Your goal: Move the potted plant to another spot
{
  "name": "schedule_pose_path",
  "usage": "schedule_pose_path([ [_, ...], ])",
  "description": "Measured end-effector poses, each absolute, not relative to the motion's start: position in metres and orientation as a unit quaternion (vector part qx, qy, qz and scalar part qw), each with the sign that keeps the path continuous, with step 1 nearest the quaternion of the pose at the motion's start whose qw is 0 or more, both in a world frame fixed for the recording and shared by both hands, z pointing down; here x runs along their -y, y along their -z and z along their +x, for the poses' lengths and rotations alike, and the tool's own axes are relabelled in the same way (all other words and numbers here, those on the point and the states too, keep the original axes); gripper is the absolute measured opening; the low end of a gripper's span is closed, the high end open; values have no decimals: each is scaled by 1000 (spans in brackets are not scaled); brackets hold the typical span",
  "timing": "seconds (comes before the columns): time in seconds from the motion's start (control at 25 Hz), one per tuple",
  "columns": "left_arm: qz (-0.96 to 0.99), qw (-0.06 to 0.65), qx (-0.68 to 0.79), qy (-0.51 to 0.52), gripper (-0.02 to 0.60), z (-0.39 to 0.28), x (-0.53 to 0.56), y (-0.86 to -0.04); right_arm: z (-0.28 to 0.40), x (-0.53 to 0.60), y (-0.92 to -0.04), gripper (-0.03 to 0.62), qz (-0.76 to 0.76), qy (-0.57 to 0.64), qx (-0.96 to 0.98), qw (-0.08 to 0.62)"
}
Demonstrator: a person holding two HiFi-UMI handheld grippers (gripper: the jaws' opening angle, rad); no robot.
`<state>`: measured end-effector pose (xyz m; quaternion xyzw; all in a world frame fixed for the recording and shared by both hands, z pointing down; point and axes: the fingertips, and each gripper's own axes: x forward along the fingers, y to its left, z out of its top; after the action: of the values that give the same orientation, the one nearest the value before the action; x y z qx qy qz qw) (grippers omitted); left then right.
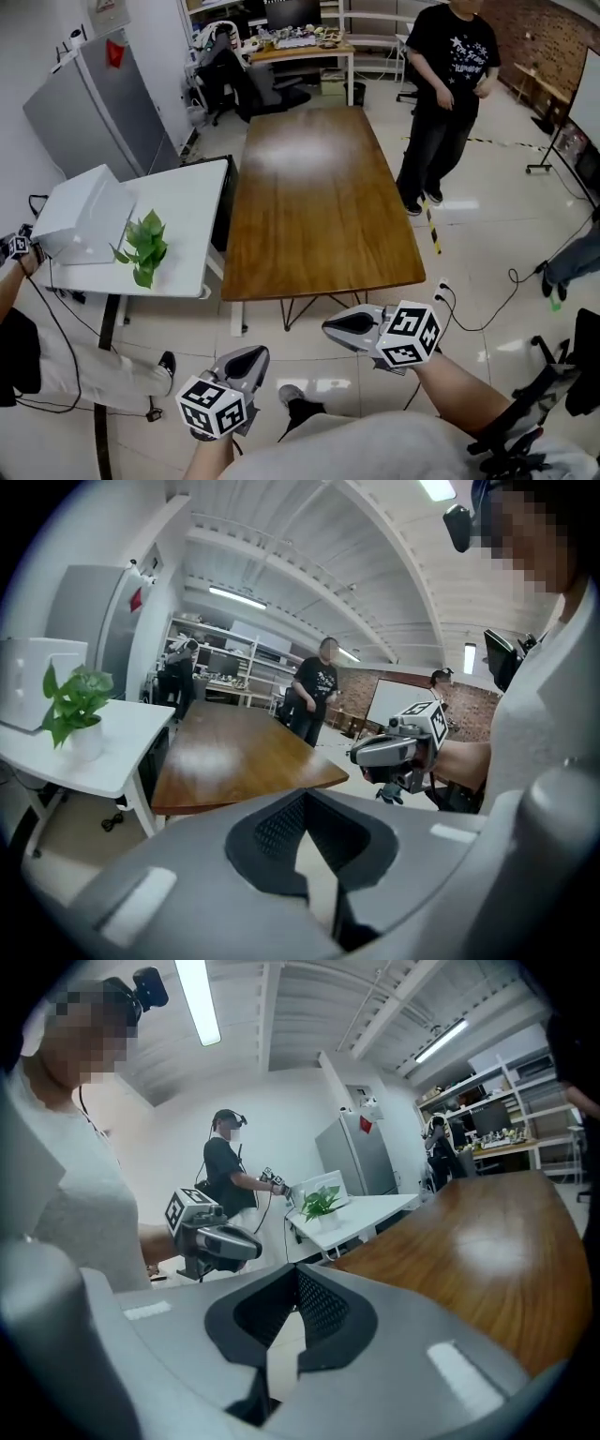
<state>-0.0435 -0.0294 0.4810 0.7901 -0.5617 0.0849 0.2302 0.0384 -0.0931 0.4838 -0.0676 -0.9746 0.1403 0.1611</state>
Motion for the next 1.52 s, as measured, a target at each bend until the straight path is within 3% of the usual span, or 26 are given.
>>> schedule_pose_path([
  [0.24, 805, 242, 531, -112, -3, 17, 7, -478, 104, 63, -490, 6, -40, -180, 970, 158],
  [0.56, 838, 229, 482, -115, -4, 52, -12, -467, 129, 16, -480, 7, 1, -186, 971, 151],
  [1.04, 860, 208, 452, -113, -3, -13, -144, -452, 89, -115, -449, 6, 80, -170, 975, 122],
  [1.52, 862, 198, 459, -86, -4, -40, -203, -425, 67, -175, -433, 5, 133, -158, 965, 164],
])
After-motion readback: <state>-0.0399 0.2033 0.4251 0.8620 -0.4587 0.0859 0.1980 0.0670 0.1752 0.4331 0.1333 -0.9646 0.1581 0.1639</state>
